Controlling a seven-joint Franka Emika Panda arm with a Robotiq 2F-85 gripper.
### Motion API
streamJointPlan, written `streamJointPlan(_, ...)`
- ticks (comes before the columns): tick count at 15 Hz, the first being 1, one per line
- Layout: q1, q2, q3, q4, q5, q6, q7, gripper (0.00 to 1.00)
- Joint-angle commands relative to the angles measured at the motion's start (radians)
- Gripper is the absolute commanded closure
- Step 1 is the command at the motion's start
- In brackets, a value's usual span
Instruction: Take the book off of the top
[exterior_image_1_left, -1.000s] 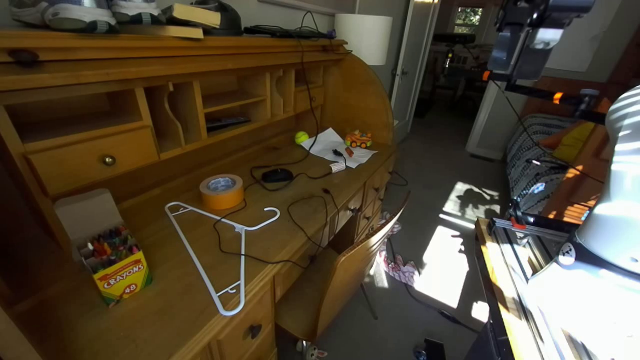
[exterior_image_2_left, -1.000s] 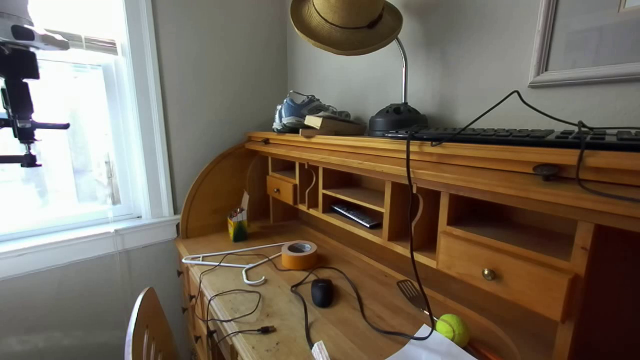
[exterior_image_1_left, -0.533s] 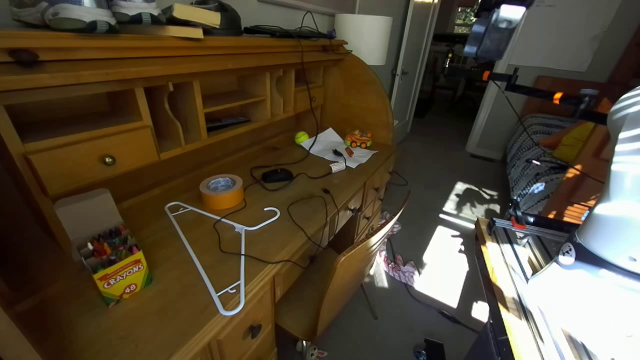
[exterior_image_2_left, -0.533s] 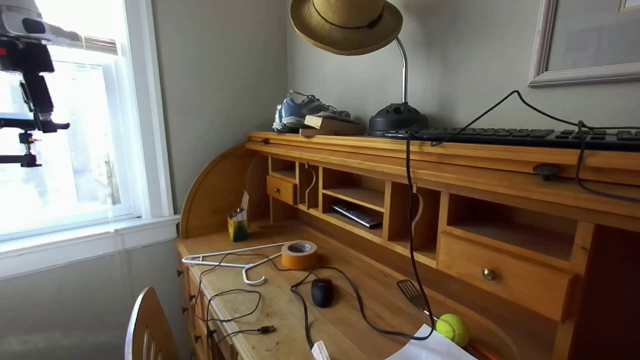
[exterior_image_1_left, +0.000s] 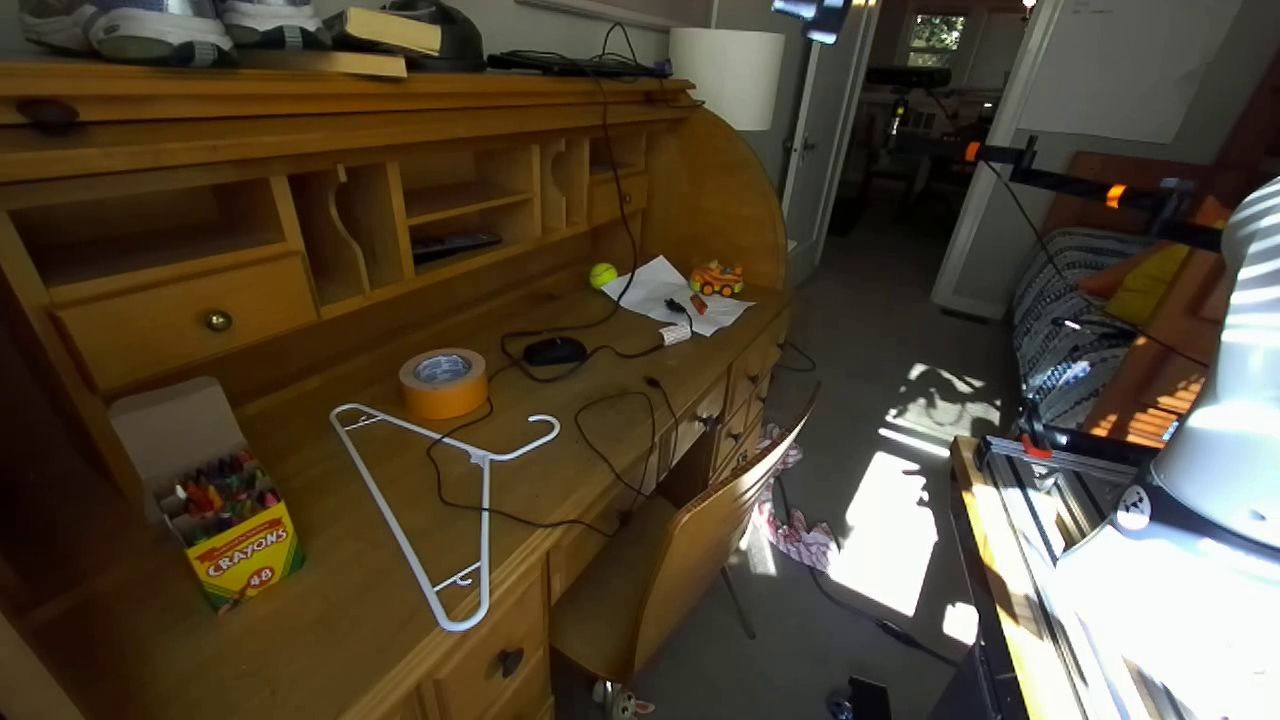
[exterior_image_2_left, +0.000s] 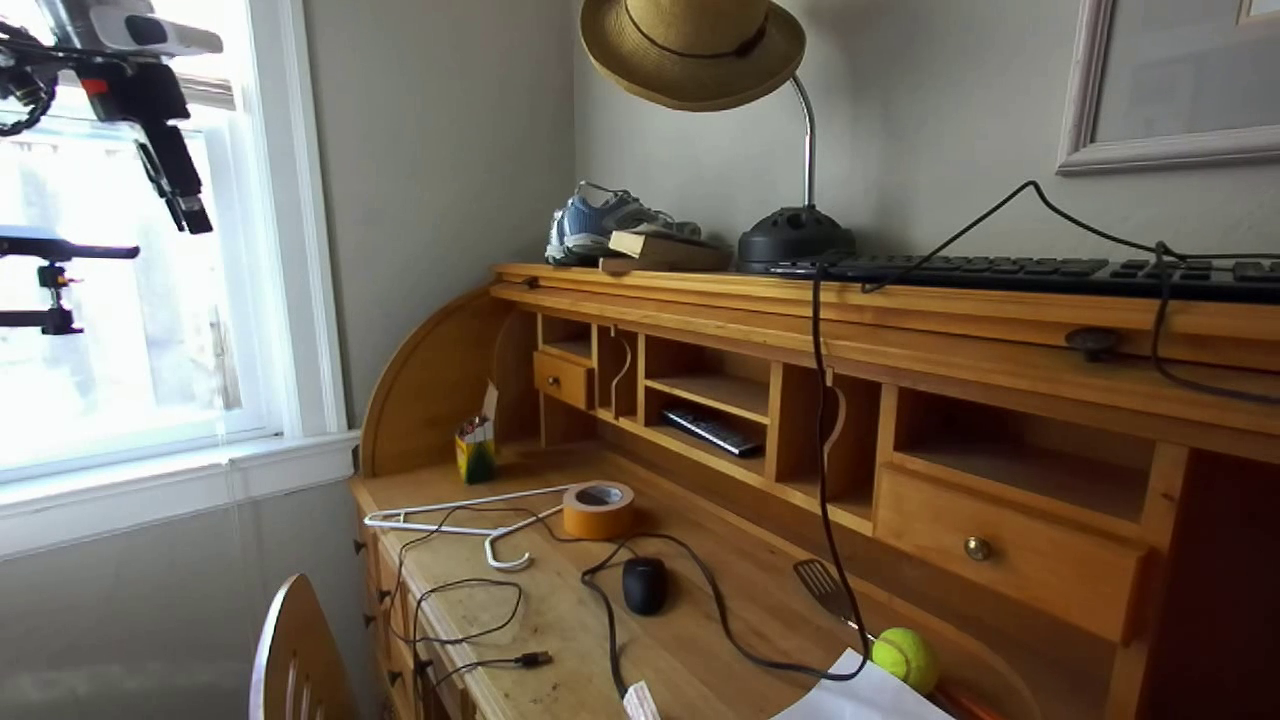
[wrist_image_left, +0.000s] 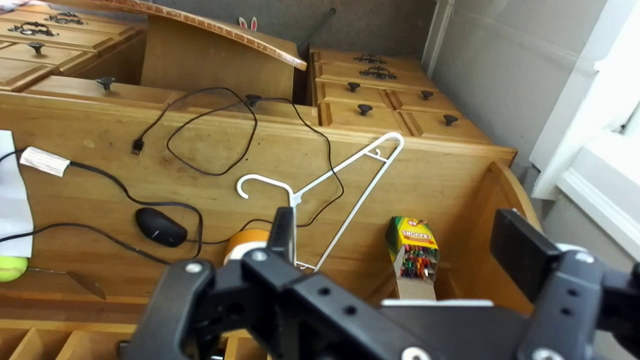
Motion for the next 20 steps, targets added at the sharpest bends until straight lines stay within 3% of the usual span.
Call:
streamJointPlan(1,-0.022,0.062,0.008,0.038,-0.024,0.093,0.060,0.00)
streamJointPlan(7,-0.076,0.128,-0.006,0.071,-0.074,0.278,0.122,0.00)
streamJointPlan(11,-0.111,0.194,-0.035,0.139,-0.040,0.308,0.205,0.00)
streamJointPlan(20,-0.143,0.392,-0.070,0.342,0.041,0.346,0.558,0.00)
